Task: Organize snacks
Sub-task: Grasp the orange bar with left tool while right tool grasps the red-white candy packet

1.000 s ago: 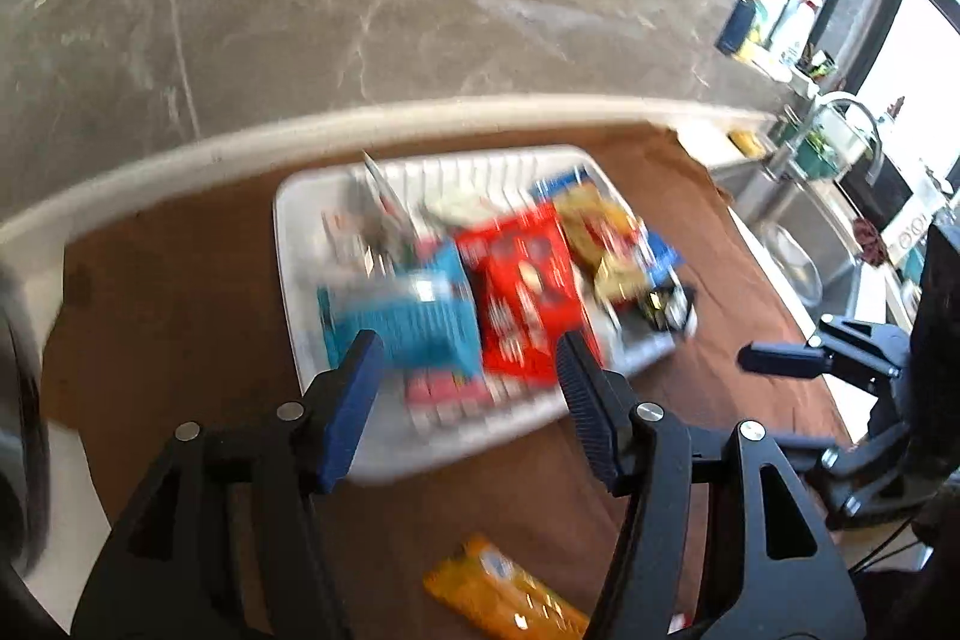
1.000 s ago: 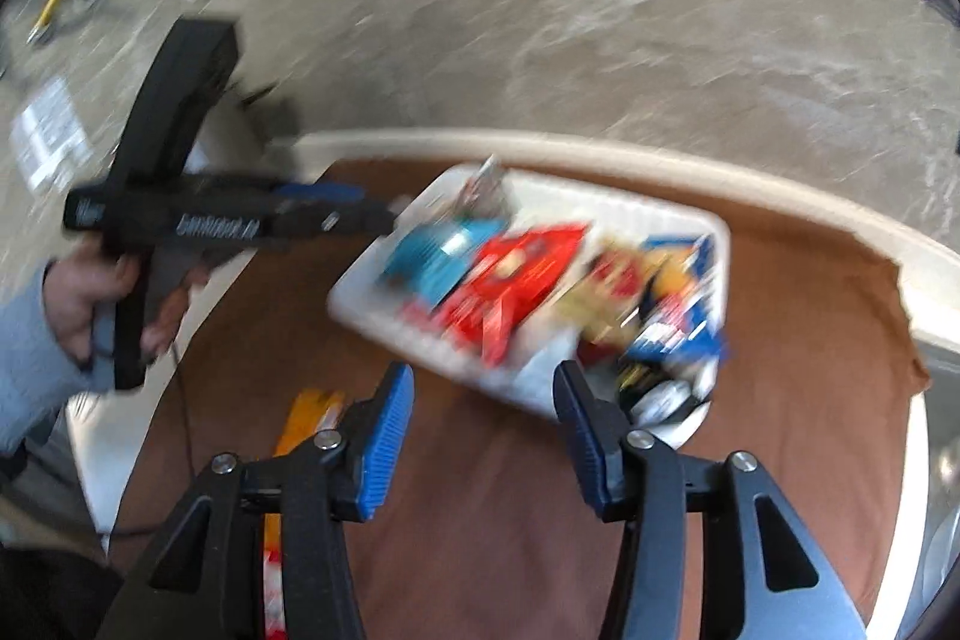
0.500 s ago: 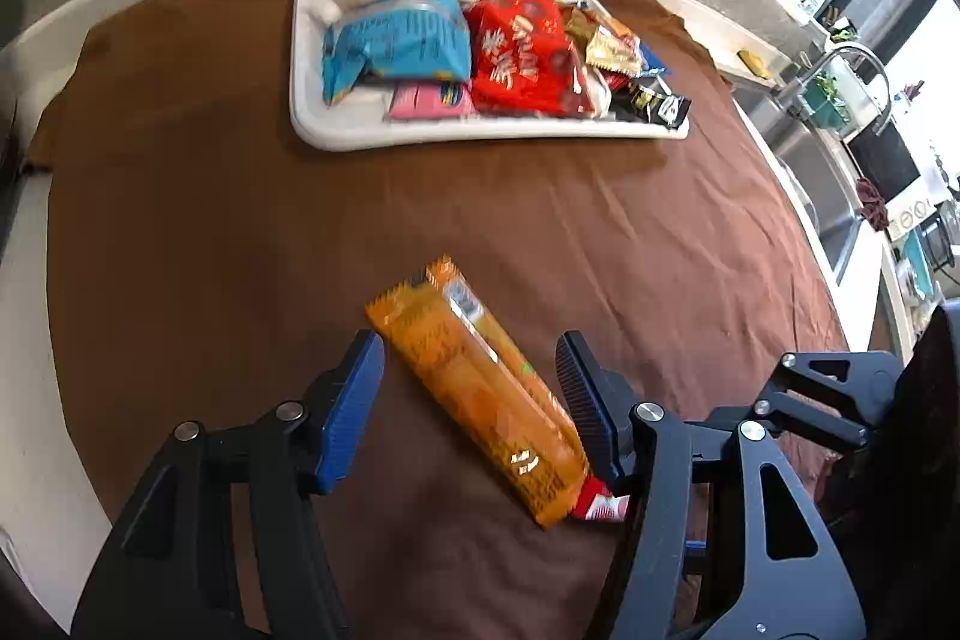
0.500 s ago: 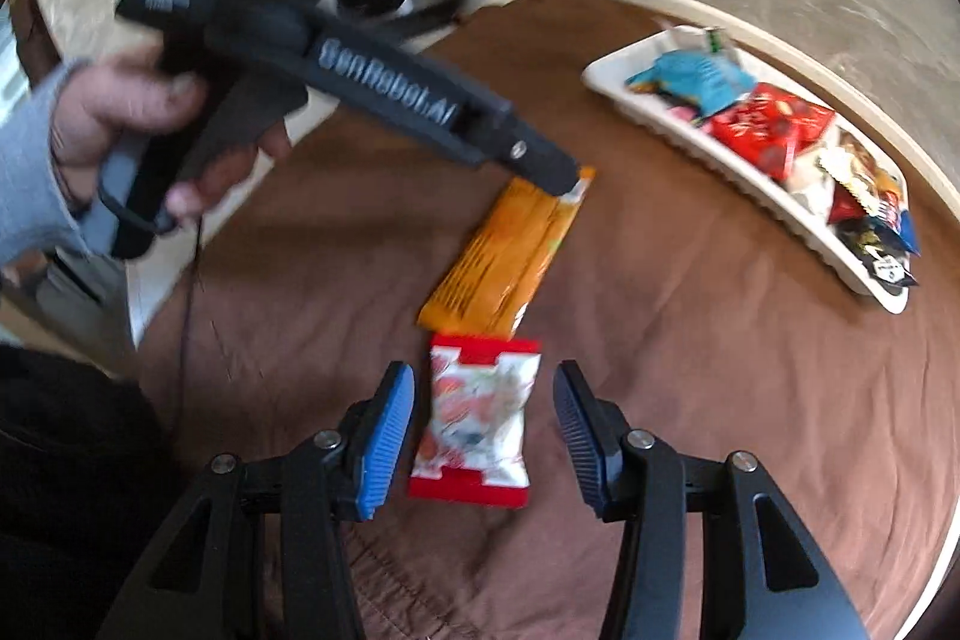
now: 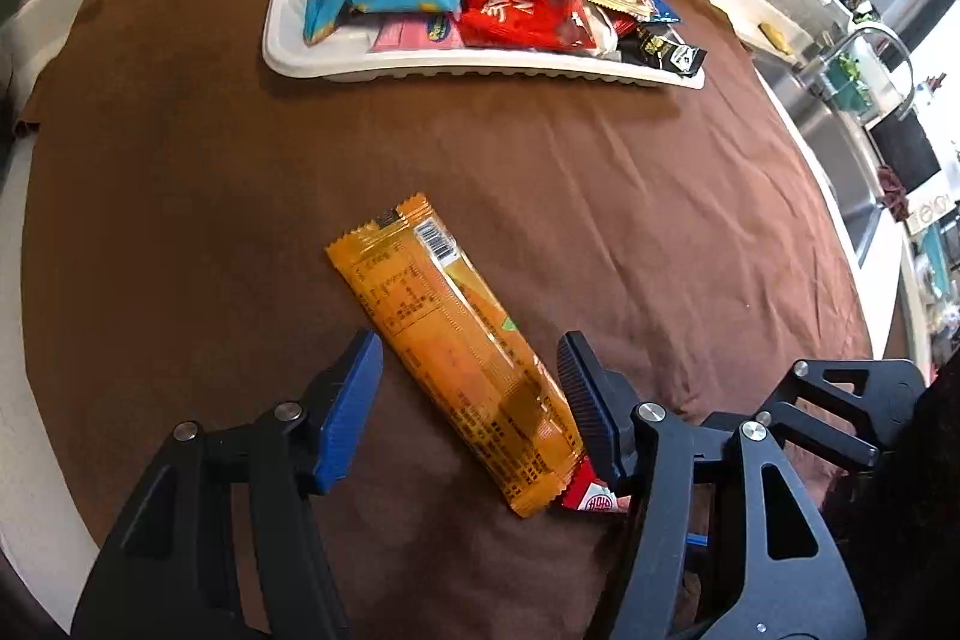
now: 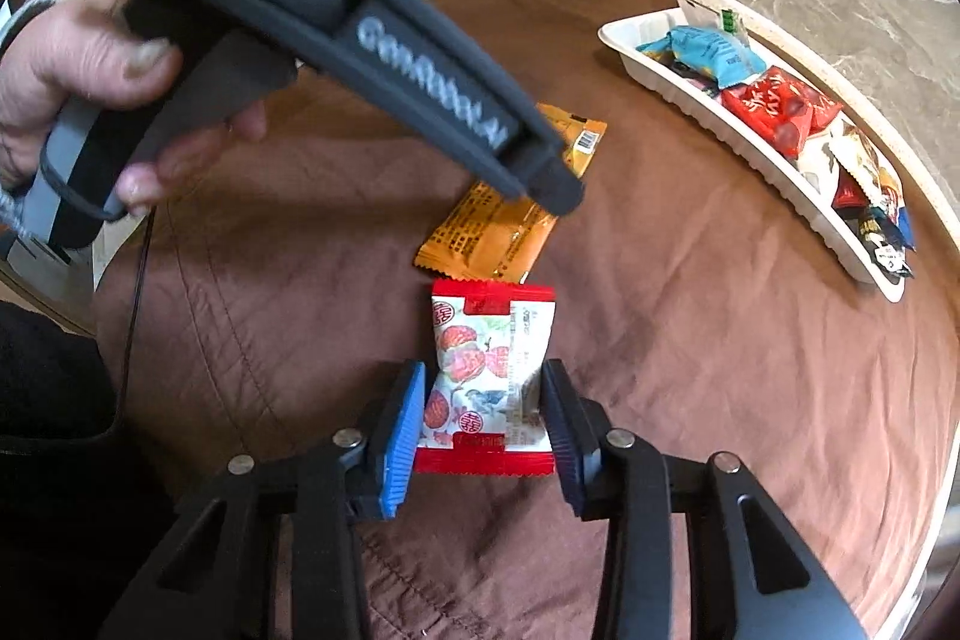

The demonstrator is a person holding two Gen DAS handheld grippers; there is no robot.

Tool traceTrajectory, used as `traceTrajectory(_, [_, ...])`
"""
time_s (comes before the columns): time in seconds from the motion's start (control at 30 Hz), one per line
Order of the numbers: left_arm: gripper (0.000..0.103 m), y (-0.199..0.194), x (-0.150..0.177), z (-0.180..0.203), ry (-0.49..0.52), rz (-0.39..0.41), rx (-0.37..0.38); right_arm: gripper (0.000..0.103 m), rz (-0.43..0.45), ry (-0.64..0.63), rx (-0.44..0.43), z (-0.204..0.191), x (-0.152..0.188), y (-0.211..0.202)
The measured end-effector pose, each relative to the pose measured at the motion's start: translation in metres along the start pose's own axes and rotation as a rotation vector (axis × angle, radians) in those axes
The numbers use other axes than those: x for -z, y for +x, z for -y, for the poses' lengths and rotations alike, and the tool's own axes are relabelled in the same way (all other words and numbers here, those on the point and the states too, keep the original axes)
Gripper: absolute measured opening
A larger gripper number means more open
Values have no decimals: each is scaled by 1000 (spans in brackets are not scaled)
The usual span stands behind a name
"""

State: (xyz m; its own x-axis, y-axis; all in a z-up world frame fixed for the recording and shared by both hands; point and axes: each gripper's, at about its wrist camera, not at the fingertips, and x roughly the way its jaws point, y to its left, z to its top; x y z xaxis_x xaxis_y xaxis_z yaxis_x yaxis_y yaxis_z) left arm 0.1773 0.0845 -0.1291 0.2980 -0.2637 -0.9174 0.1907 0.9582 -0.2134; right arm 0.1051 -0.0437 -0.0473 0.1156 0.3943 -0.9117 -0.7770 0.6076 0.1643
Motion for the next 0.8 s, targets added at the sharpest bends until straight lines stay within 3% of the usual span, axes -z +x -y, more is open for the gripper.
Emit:
traceTrajectory(0.17, [56,2,4,9,23,14,-43,41,11,26,-2,7,-1,-4])
traceTrajectory(0.23, [34,1,6,11,46,20,-58,41,17,38,-1,7,3,-8])
traceTrajectory(0.4, [26,-2,8,4,34,30,-31,41,27,69,-10,20,-5,-4])
traceTrajectory(0.43, [21,-2,8,4,34,29,-27,41,30,76,-12,22,-5,-4])
traceTrajectory(0.47, [9,-2,9,3,29,28,-11,41,30,84,-17,23,-5,-4])
traceTrajectory(0.8, [8,-3,9,-1,9,26,48,41,50,158,-41,39,-4,-10])
